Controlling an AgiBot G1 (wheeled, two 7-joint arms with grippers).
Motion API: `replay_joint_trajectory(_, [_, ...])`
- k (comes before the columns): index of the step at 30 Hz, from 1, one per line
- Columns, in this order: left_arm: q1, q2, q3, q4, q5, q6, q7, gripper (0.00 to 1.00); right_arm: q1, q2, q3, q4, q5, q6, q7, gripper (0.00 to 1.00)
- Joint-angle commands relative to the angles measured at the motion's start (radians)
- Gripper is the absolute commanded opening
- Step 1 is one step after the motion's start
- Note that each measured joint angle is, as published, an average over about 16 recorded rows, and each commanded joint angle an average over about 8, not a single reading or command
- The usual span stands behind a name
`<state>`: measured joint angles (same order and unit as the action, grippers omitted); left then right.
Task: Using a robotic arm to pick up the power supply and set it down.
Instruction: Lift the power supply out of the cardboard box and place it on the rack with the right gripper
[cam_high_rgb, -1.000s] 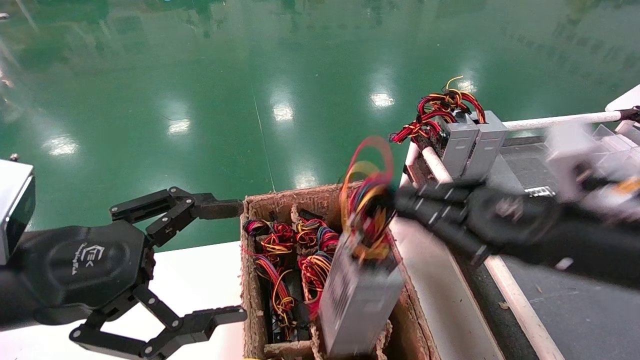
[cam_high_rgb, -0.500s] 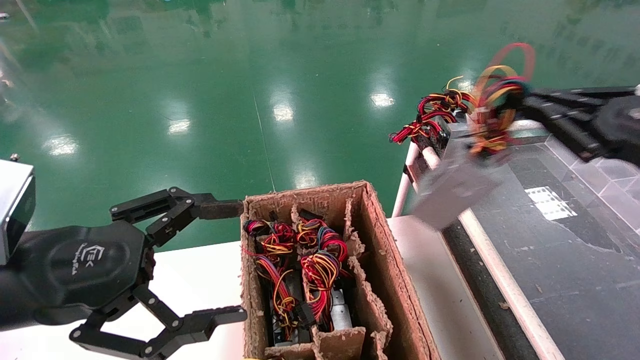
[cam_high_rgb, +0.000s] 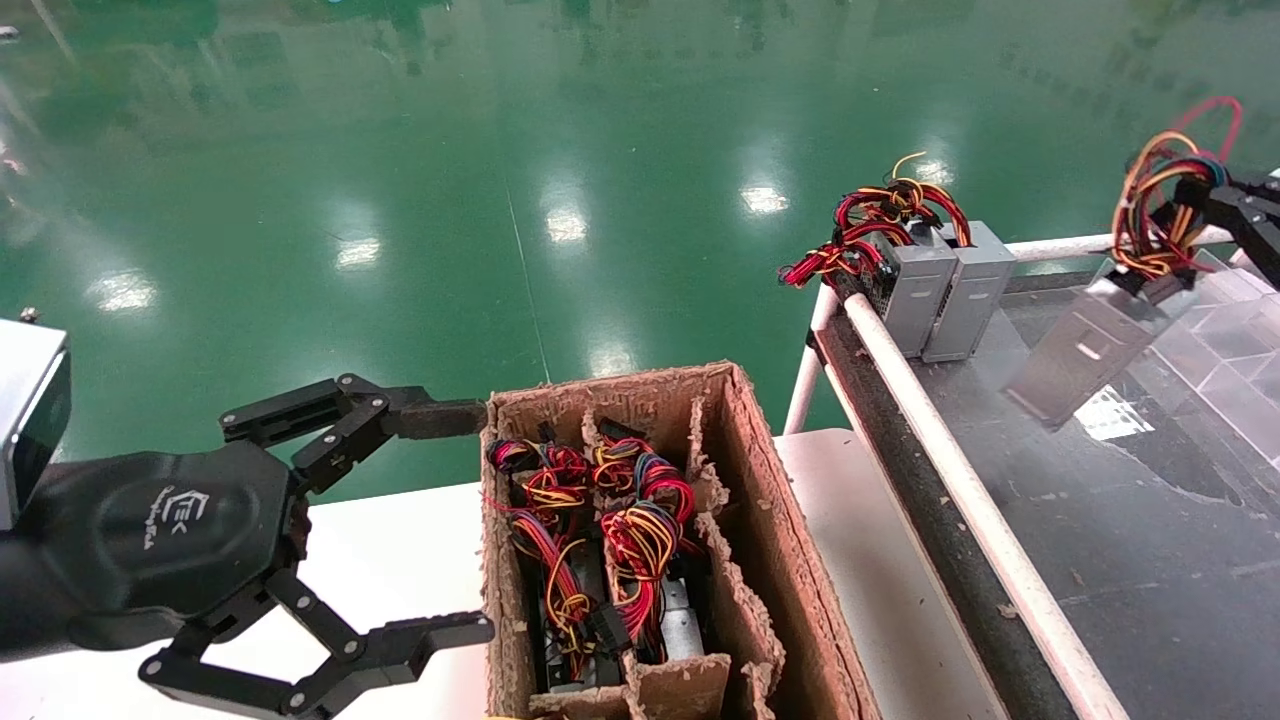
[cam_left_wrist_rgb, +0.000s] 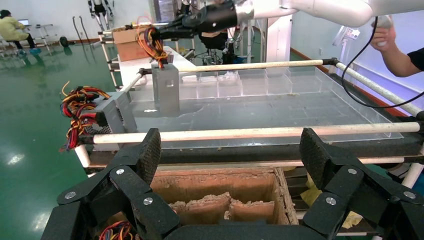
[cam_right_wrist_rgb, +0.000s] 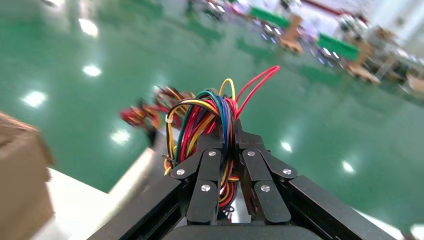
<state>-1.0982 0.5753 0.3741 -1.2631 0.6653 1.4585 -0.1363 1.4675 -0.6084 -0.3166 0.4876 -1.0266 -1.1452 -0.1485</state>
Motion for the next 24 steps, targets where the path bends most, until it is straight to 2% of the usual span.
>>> replay_joint_trajectory(1, [0.0, 0.0, 0.0, 0.0, 0.0, 0.0, 0.0, 1.0, 0.032, -0.016, -0.01, -0.056, -0.028, 0.023, -0.025, 0.0])
replay_joint_trajectory(8, [0.0, 0.0, 0.0, 0.0, 0.0, 0.0, 0.0, 1.0, 0.146, -0.107, -0.047, -0.228, -0.096, 0.103, -0.08, 0.0])
replay_joint_trajectory(18, [0.0, 0.0, 0.0, 0.0, 0.0, 0.0, 0.0, 1.0, 0.253, -0.223, -0.085, -0.371, -0.171, 0.31, -0.157, 0.0])
replay_joint_trajectory(24, [0.0, 0.0, 0.0, 0.0, 0.0, 0.0, 0.0, 1.0, 0.276, -0.258, -0.094, -0.417, -0.186, 0.343, -0.176, 0.0])
